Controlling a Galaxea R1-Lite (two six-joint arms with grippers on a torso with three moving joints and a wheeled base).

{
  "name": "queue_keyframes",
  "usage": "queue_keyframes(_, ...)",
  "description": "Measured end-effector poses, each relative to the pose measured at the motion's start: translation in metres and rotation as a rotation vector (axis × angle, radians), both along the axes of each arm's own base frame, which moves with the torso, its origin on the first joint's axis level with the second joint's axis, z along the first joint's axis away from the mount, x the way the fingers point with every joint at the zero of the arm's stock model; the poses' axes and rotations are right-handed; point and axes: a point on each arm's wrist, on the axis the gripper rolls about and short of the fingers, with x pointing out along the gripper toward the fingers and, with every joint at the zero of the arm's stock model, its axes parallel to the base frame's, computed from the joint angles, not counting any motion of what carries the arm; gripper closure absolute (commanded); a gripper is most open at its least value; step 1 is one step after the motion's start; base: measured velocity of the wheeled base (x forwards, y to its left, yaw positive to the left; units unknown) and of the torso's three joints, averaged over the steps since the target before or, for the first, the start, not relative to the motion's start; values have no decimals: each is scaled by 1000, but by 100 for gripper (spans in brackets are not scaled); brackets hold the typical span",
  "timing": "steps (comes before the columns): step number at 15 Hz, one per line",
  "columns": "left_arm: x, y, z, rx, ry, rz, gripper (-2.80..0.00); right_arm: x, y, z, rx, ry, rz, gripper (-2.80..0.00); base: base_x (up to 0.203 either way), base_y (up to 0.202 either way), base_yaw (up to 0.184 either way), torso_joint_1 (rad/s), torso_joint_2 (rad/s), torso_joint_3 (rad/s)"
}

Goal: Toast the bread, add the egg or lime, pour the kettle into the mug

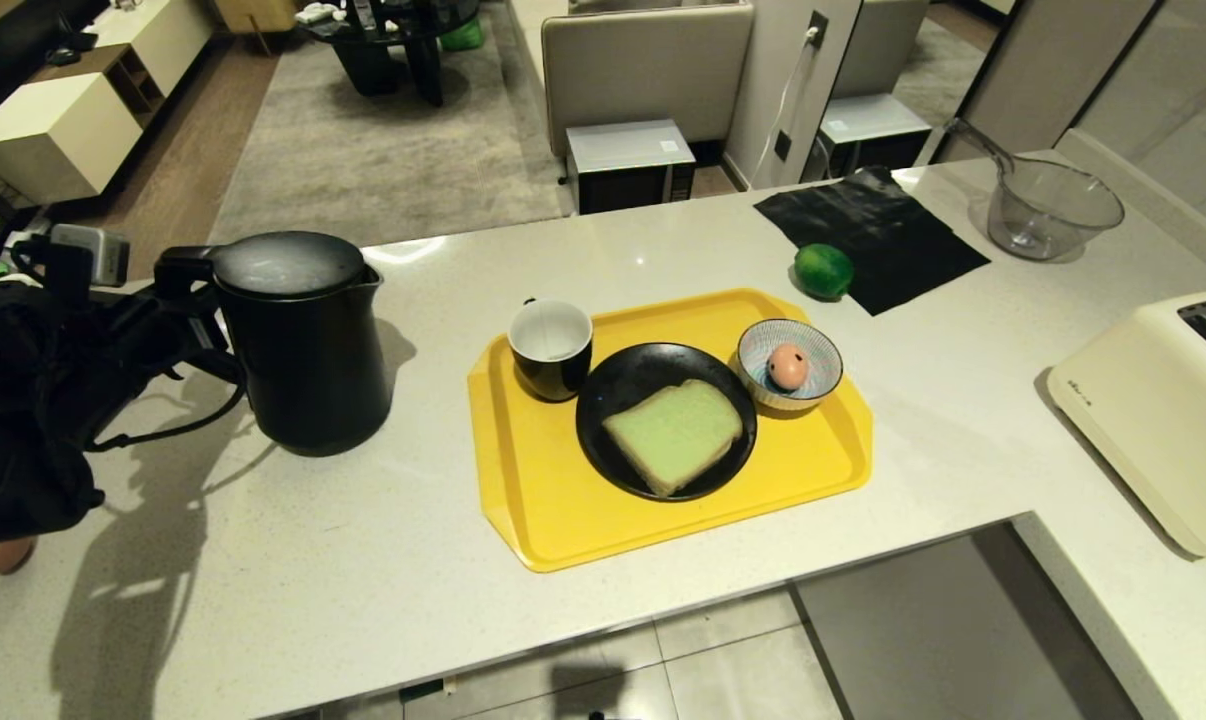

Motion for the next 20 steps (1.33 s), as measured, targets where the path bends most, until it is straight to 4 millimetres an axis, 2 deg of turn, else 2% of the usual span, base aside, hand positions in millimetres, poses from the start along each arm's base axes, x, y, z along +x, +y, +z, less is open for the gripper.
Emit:
queue_keyframes(6,0,0,-2,3,4,2,0,0,0,0,0,0,0,0,0,0,0,0,0,0)
queue_keyframes(7,1,0,-2,4,6,2,-280,0,0,0,0,0,0,0,0,0,0,0,0,0)
queue_keyframes(16,-4,-1,-9,-1,34,6,-280,0,0,0,0,0,0,0,0,0,0,0,0,0)
queue_keyframes(20,-18,-5,-25,-16,108,6,-280,0,0,0,0,0,0,0,0,0,0,0,0,0)
